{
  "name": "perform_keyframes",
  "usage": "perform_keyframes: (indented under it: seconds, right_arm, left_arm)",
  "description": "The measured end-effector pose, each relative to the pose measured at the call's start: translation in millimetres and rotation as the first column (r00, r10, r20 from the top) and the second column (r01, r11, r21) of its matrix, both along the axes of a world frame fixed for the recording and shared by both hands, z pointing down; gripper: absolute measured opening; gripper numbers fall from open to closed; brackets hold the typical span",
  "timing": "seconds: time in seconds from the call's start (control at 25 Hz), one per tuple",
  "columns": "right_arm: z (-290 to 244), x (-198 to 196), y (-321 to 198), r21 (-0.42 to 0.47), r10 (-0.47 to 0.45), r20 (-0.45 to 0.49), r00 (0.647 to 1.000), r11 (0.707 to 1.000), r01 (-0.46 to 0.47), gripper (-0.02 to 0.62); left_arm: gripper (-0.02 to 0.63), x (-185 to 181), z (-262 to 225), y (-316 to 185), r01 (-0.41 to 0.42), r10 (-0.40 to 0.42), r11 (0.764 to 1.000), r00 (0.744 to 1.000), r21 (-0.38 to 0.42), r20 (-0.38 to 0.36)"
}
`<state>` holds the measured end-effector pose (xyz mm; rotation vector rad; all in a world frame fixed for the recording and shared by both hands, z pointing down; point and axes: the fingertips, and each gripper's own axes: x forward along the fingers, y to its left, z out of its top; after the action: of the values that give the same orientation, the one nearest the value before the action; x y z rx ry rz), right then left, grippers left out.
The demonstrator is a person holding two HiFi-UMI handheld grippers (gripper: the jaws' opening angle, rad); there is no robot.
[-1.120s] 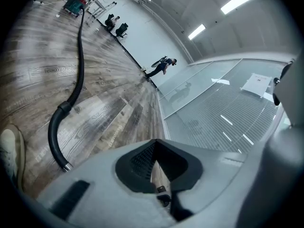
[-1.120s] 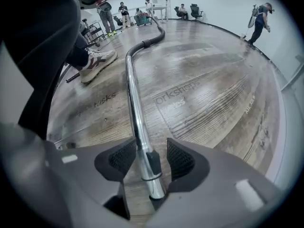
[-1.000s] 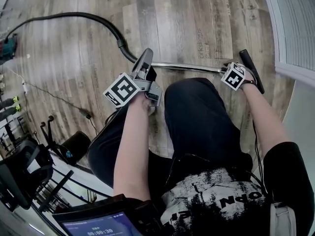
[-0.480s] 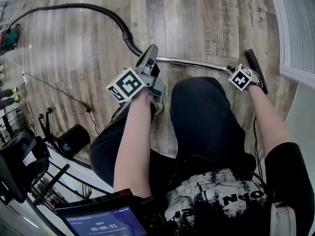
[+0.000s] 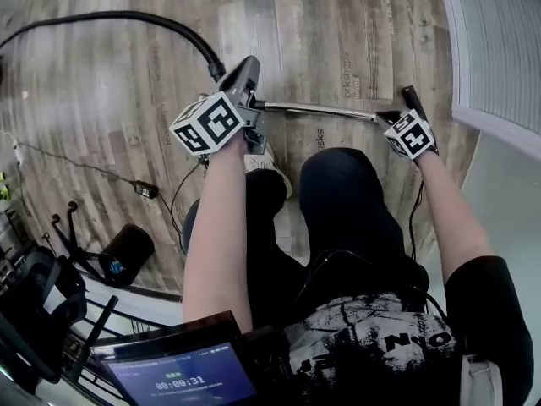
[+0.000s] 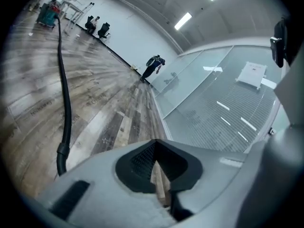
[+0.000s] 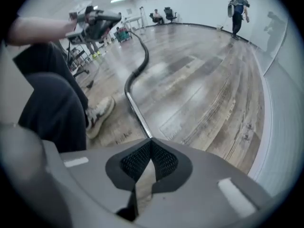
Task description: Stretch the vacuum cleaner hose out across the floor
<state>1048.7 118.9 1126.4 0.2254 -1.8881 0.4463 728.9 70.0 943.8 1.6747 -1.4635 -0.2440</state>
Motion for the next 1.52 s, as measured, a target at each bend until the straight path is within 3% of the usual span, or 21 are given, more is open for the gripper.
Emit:
perform_keyframes:
  seconds: [0.16, 0.32, 0.6, 0.8, 0.92, 1.12, 1.28, 1.4, 1.52]
  right_arm:
    - [-134, -66, -8, -0.017, 0.082, 0.209, 0.974, 0.997, -0.08, 0.005]
    - [-269, -130, -12, -0.024, 0.111, 0.399, 0.91, 0.994, -0.111, 0.006]
    - [-485, -202, -6, -0.071, 0.142, 0.536, 0.832, 0.99, -0.123, 0.006]
    - [-616, -267, -16, -0.049, 0.093, 0.652, 0.752, 0.996, -0.081, 0.008]
    - [-676, -303, -10, 0.004, 0.026, 0.725, 0.688, 0.999, -0.043, 0.008]
    - [-772, -336, 4, 0.082, -0.047, 0.833, 0.552, 0.996, -0.039, 0.008]
    - [-806, -352, -4, 0.123, -0.103, 0.885, 0.454, 0.992, -0.014, 0.006]
    - [-827, -362, -16, 0.142, -0.138, 0.904, 0.405, 0.99, 0.021, 0.006]
    - [-849, -365, -15, 0.143, -0.16, 0.926, 0.343, 0.987, 0.074, 0.008]
  left_arm:
    - [-0.002, -53, -69, 28, 0.152, -0.146, 0.987, 0.984, 0.049, -0.1]
    - [0.0, -83, -140, 66, 0.188, -0.185, 0.982, 0.979, 0.029, -0.084]
    - [-0.002, -82, -325, 113, 0.018, -0.019, 0.996, 1.0, 0.085, 0.007]
    - [0.0, -102, -458, 105, -0.105, 0.099, 0.968, 0.994, 0.228, 0.035]
    - [0.0, -124, -511, 107, -0.138, 0.122, 0.945, 0.99, 0.297, 0.074]
    - [0.0, -141, -591, 109, -0.207, 0.15, 0.9, 0.973, 0.384, 0.174]
    - [0.0, -150, -623, 97, -0.243, 0.14, 0.871, 0.956, 0.426, 0.259]
    - [0.0, -155, -653, 88, -0.248, 0.114, 0.852, 0.947, 0.461, 0.3]
    - [-0.001, -145, -682, 91, -0.265, 0.068, 0.846, 0.914, 0.462, 0.4]
